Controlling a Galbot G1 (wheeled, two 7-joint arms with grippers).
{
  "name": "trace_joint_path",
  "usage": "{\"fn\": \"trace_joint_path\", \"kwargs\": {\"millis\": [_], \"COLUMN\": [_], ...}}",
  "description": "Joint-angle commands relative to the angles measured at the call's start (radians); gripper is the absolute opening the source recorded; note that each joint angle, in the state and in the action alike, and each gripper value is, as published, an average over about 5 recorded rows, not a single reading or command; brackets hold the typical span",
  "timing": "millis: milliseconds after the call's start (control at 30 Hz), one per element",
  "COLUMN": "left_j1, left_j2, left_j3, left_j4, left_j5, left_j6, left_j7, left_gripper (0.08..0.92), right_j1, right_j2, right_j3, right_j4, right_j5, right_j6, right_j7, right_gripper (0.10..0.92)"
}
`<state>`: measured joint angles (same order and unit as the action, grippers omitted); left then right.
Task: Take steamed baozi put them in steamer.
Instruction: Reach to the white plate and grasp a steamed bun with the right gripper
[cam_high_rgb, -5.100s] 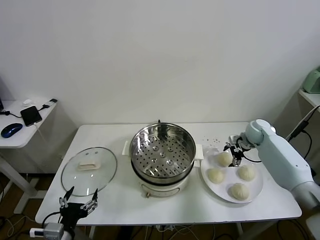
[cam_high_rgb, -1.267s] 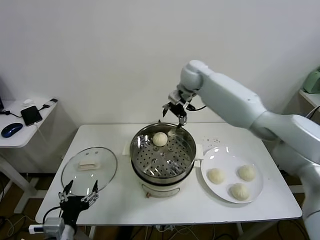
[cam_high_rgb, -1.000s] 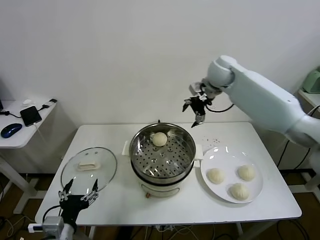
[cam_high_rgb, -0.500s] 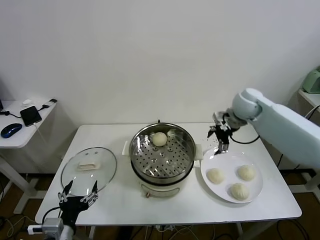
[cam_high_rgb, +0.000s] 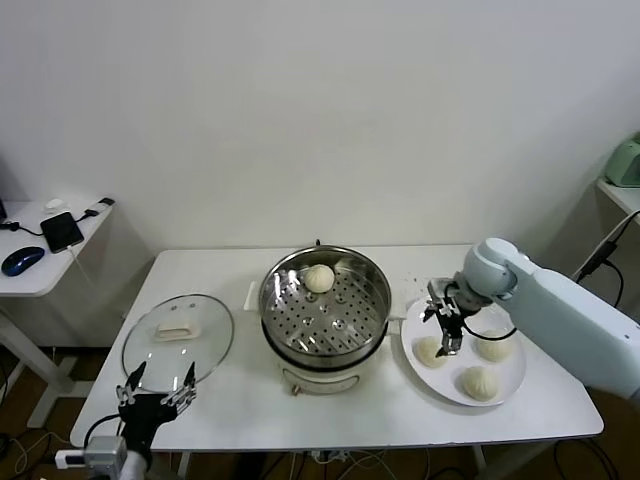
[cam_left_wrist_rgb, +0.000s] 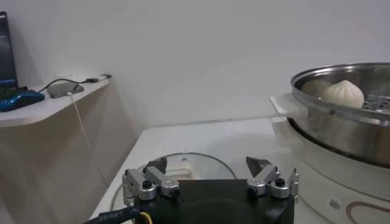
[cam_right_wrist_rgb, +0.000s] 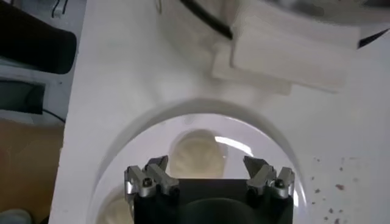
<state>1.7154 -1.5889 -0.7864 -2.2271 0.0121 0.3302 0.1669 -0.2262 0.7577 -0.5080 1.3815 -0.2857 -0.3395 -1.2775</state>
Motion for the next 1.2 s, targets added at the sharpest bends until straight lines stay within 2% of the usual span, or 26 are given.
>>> {"fn": "trace_joint_path", "kwargs": {"millis": [33, 833, 967, 1200], "left_j1": [-0.001, -0.003, -0.001, -0.001], "left_j2": [-0.001, -0.005, -0.006, -0.006], "left_j3": [0.002, 0.003, 0.004, 0.005], "left_j4": [0.004, 0.010, 0.012, 0.011], "left_j5": [0.002, 0.008, 0.008, 0.008], "left_j6": [0.001, 0.000, -0.001, 0.000], "left_j7": [0.001, 0.012, 0.011, 0.011], "left_gripper": [0.823, 0.823, 0.823, 0.823], "right_j1": [-0.056, -0.069, -0.068, -0.064], "right_j2": [-0.001, 0.047, 0.052, 0.037], "right_j3": [0.030, 0.046, 0.044, 0.051], "right_j4": [-0.008, -0.086, -0.088, -0.076], "right_j5": [-0.026, -0.047, -0.047, -0.040], "right_j6": [-0.002, 0.002, 0.002, 0.001], "right_j7": [0.014, 0.056, 0.053, 0.051], "right_gripper": [0.823, 0.814, 0.763, 0.608]}}
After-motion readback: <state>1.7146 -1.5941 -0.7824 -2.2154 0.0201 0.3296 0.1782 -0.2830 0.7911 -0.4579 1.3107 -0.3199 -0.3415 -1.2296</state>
